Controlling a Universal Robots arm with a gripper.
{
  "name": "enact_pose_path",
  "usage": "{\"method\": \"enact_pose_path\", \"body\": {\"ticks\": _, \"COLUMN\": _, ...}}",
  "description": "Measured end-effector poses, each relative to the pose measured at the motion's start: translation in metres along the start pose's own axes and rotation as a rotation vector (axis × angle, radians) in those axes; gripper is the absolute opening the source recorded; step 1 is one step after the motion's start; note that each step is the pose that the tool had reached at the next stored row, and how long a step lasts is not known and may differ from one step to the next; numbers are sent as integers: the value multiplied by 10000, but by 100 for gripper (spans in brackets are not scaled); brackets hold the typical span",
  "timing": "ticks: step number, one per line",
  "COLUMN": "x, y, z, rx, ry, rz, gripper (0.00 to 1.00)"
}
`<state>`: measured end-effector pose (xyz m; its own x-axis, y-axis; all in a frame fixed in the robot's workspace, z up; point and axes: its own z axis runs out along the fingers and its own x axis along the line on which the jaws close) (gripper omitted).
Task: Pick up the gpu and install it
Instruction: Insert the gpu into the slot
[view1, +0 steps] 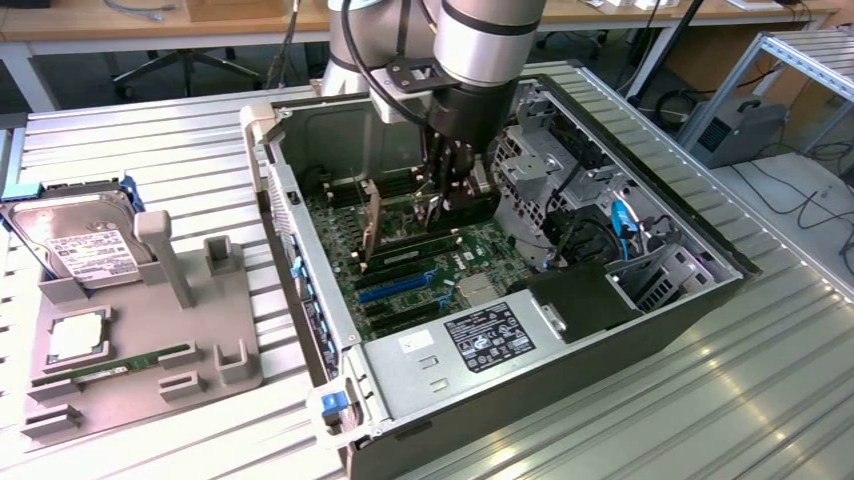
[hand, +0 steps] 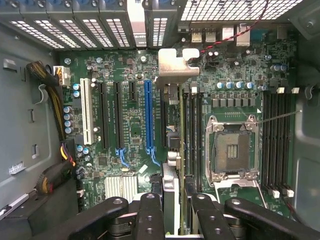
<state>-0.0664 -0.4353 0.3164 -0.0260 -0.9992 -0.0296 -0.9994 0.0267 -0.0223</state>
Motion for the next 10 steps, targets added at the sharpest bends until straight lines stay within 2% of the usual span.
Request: {"method": "enact_pose_path", "body": {"ticks": 10, "x": 10, "y": 0, "z": 27, "rx": 0, "ry": 0, "rz": 0, "gripper": 27}}
